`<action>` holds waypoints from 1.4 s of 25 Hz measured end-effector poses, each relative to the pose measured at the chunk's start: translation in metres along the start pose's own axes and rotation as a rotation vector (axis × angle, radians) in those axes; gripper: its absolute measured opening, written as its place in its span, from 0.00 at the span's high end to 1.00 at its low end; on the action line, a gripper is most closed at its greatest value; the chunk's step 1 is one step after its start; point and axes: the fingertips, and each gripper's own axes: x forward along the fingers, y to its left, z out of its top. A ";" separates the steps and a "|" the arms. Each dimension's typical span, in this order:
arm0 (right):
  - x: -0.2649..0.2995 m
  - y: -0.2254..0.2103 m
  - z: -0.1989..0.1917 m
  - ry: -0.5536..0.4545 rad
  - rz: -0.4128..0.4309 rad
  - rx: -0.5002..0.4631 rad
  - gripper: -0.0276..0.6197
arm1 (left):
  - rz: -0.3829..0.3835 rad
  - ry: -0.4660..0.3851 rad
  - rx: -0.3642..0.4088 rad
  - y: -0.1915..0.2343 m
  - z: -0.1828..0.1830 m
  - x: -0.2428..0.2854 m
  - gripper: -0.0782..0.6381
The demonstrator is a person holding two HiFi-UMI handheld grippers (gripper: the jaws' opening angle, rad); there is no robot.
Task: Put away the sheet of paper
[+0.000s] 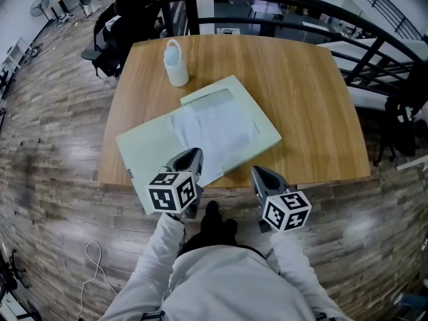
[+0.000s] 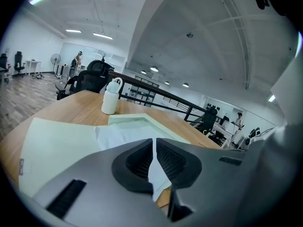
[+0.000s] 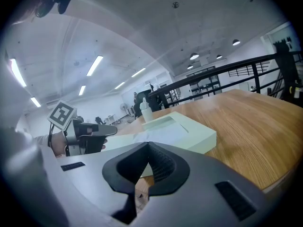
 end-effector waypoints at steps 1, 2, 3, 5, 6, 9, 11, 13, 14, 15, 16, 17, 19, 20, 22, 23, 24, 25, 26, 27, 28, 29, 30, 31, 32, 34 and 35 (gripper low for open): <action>-0.001 0.001 0.000 -0.004 -0.001 0.002 0.92 | -0.001 -0.003 0.009 -0.001 -0.001 -0.002 0.84; -0.002 0.001 -0.001 -0.008 -0.003 0.002 0.92 | -0.003 -0.004 0.020 -0.002 -0.003 -0.005 0.84; -0.003 0.001 -0.002 -0.010 -0.006 0.000 0.92 | -0.003 -0.005 0.034 -0.003 -0.005 -0.007 0.85; -0.004 0.000 -0.004 -0.012 -0.012 -0.005 0.91 | -0.006 -0.007 0.068 -0.006 -0.008 -0.011 0.86; -0.005 0.000 -0.005 -0.013 -0.014 -0.007 0.91 | -0.008 -0.010 0.085 -0.007 -0.010 -0.013 0.86; -0.009 0.002 -0.007 -0.013 -0.021 -0.012 0.92 | -0.020 -0.013 0.123 -0.013 -0.013 -0.022 0.87; -0.011 0.003 -0.009 -0.011 -0.025 -0.015 0.92 | -0.029 -0.010 0.147 -0.017 -0.015 -0.028 0.87; -0.014 0.005 -0.010 -0.011 -0.027 -0.020 0.92 | -0.033 -0.013 0.175 -0.019 -0.018 -0.034 0.87; -0.016 0.005 -0.011 -0.012 -0.027 -0.025 0.92 | -0.033 -0.017 0.186 -0.020 -0.018 -0.036 0.87; -0.017 0.007 -0.011 -0.012 -0.027 -0.031 0.92 | -0.034 -0.023 0.192 -0.021 -0.019 -0.039 0.87; -0.018 0.008 -0.012 -0.013 -0.027 -0.039 0.92 | -0.035 -0.029 0.193 -0.022 -0.019 -0.042 0.87; -0.020 0.009 -0.012 -0.014 -0.026 -0.048 0.92 | -0.036 -0.034 0.192 -0.022 -0.020 -0.044 0.87; -0.022 0.012 -0.013 -0.021 -0.022 -0.065 0.92 | -0.037 -0.039 0.193 -0.023 -0.022 -0.049 0.87; -0.023 0.013 -0.012 -0.025 -0.022 -0.073 0.92 | -0.036 -0.040 0.200 -0.023 -0.022 -0.050 0.87; -0.024 0.014 -0.011 -0.029 -0.028 -0.092 0.92 | -0.034 -0.043 0.225 -0.026 -0.023 -0.052 0.87; -0.025 0.013 -0.010 -0.031 -0.034 -0.102 0.92 | -0.034 -0.046 0.235 -0.028 -0.023 -0.053 0.87; -0.027 0.012 -0.010 -0.033 -0.041 -0.111 0.92 | -0.034 -0.049 0.242 -0.030 -0.022 -0.054 0.87; -0.028 0.011 -0.009 -0.035 -0.050 -0.118 0.92 | -0.034 -0.053 0.245 -0.031 -0.022 -0.055 0.87; -0.030 0.010 -0.008 -0.038 -0.059 -0.123 0.92 | -0.033 -0.058 0.246 -0.032 -0.022 -0.056 0.87; -0.031 0.009 -0.007 -0.041 -0.067 -0.127 0.92 | -0.031 -0.062 0.247 -0.033 -0.022 -0.058 0.87; -0.032 0.009 -0.007 -0.042 -0.071 -0.132 0.92 | -0.027 -0.065 0.248 -0.033 -0.021 -0.059 0.87; -0.033 0.009 -0.007 -0.042 -0.073 -0.139 0.92 | -0.024 -0.067 0.248 -0.033 -0.021 -0.060 0.87; -0.034 0.010 -0.008 -0.040 -0.071 -0.147 0.92 | -0.022 -0.069 0.250 -0.032 -0.021 -0.061 0.87; -0.034 0.010 -0.008 -0.038 -0.069 -0.155 0.92 | -0.020 -0.070 0.250 -0.032 -0.021 -0.062 0.87; -0.034 0.011 -0.009 -0.037 -0.067 -0.162 0.92 | -0.018 -0.071 0.251 -0.032 -0.021 -0.062 0.87; -0.035 0.012 -0.010 -0.036 -0.063 -0.169 0.92 | -0.014 -0.073 0.248 -0.031 -0.021 -0.063 0.87; -0.035 0.012 -0.009 -0.037 -0.062 -0.171 0.92 | -0.012 -0.075 0.244 -0.031 -0.021 -0.063 0.87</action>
